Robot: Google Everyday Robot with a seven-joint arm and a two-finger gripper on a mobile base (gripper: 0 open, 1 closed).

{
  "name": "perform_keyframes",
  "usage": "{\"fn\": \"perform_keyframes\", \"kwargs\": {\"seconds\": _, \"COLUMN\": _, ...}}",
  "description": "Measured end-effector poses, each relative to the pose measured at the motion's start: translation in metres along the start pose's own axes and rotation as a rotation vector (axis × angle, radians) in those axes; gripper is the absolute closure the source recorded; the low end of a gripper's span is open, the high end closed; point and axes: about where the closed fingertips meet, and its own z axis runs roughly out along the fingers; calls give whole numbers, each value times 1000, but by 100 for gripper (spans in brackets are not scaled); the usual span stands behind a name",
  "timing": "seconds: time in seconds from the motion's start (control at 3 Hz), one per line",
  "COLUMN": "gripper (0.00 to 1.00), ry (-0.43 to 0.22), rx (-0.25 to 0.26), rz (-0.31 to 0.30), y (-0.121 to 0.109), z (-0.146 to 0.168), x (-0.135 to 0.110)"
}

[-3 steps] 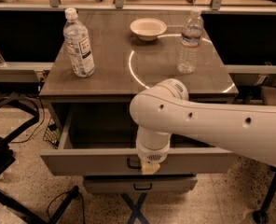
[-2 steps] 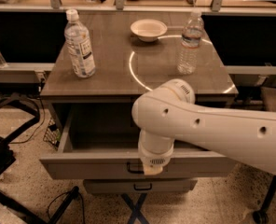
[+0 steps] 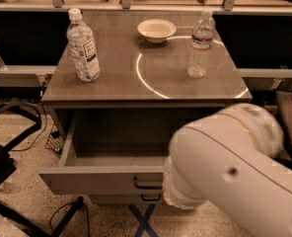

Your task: Open top drawer

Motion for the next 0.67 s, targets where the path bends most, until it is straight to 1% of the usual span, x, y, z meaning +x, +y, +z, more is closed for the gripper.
{"fn": "perform_keyframes", "kwargs": {"seconds": 0.33, "gripper": 100, "ry": -9, "rx": 197, "rz": 54, "y": 5, "z": -84, "x": 22}}
{"fn": "perform_keyframes", "kwargs": {"seconds": 0.67, "gripper": 100, "ry": 27, "rx": 371, "rz": 1, "y": -4, "z": -157, "x": 28}}
